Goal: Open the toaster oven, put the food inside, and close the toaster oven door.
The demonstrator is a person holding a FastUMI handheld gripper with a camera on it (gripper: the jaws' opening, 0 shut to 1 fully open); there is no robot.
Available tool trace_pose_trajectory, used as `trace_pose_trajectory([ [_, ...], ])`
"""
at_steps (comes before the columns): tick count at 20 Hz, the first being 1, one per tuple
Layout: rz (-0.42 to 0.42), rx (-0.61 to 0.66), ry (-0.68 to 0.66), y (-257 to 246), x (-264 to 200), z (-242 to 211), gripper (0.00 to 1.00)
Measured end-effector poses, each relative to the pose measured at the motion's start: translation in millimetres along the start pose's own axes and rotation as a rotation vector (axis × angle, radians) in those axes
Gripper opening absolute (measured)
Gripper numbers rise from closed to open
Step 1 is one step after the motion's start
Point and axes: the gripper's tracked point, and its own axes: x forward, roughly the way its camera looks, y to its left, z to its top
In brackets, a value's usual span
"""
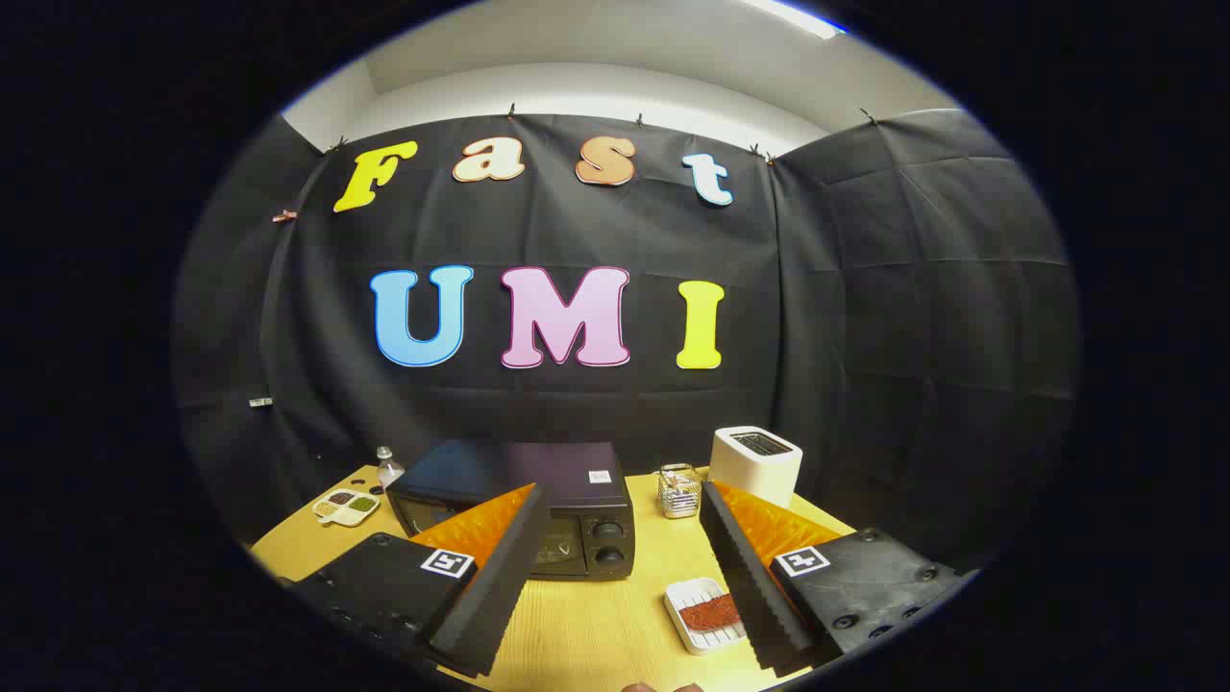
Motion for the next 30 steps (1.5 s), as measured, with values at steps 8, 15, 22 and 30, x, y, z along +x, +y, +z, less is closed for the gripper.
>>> trace_pose_trajectory([
  [8, 0.036, -0.006, 0.024, 12.3, -8.3, -5.3, 0.97],
  [15, 0.065, -0.015, 0.019, 21.5, -11.1, -5.4, 0.97],
  [22, 0.089, -0.005, 0.031, 35.7, -7.2, -10.0, 0.97],
  [30, 0.124, -0.014, 0.05, 59.7, 4.8, -16.2, 0.97],
])
